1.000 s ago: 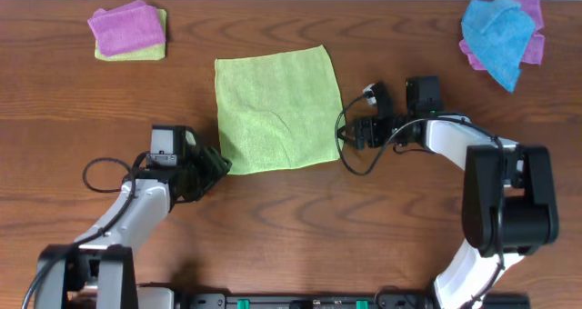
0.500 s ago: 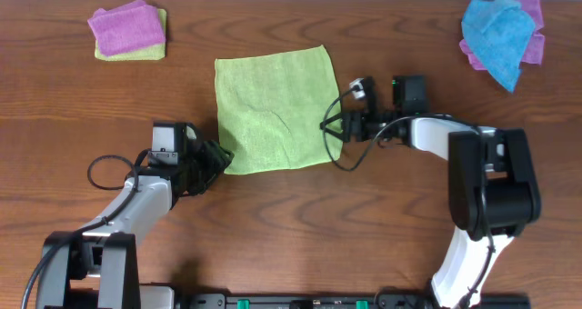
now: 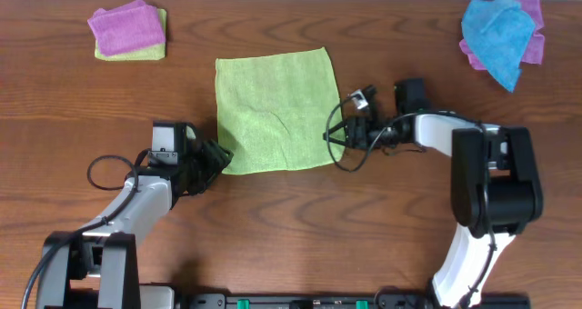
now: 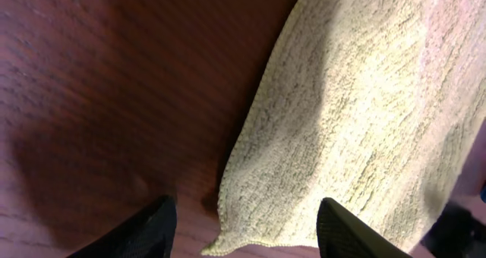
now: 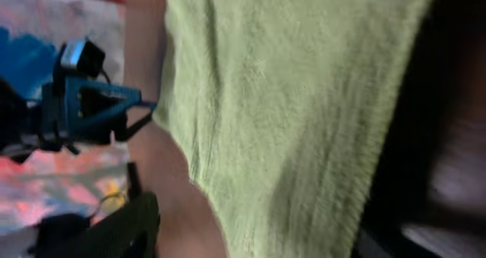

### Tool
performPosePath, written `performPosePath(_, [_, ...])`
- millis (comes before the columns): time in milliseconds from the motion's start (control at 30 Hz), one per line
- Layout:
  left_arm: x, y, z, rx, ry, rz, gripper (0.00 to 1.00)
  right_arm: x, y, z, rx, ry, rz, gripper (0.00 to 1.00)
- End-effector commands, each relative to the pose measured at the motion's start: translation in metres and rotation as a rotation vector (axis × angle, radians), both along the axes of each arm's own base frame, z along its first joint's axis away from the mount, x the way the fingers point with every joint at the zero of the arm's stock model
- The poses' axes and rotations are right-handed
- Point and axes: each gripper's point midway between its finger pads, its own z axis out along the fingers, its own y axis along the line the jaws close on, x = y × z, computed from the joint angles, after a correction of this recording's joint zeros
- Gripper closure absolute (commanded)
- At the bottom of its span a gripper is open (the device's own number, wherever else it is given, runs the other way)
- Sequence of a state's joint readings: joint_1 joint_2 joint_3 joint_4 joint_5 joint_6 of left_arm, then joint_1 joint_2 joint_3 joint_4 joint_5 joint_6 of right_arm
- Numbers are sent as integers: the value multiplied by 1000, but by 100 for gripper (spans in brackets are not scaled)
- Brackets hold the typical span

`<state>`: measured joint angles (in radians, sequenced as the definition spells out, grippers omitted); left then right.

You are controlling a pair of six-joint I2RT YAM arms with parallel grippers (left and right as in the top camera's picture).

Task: Fold the cloth
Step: 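Grasp the green cloth's lower edge with both grippers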

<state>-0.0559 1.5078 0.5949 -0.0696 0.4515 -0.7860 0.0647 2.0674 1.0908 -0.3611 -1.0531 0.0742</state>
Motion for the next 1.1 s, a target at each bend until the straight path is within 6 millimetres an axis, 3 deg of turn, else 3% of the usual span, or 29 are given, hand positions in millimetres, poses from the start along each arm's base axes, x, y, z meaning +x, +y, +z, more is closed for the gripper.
performPosePath(0, [3,6,-4,29,-5,18,39,-2,-14,-15,-62,6,11,29])
performPosePath(367, [10,9,-1,44,-37,28,38,-12,-9,-13,-67,10,64,31])
performPosePath(467, [10,12,-2,62,-37,37,38,-13,-3,-13,-66,2,79,43])
performPosePath(600, [10,14,-3,72,-37,43,40,-16,4,-13,-68,-7,101,66])
performPosePath(767, [10,12,-3,71,-35,37,41,-16,6,-14,-74,-10,106,64])
performPosePath(833, [9,8,-3,70,-35,25,41,-16,6,-14,-74,-10,105,70])
performPosePath(1067, [5,-6,-3,77,-39,-18,44,-15,6,-14,-75,-13,105,78])
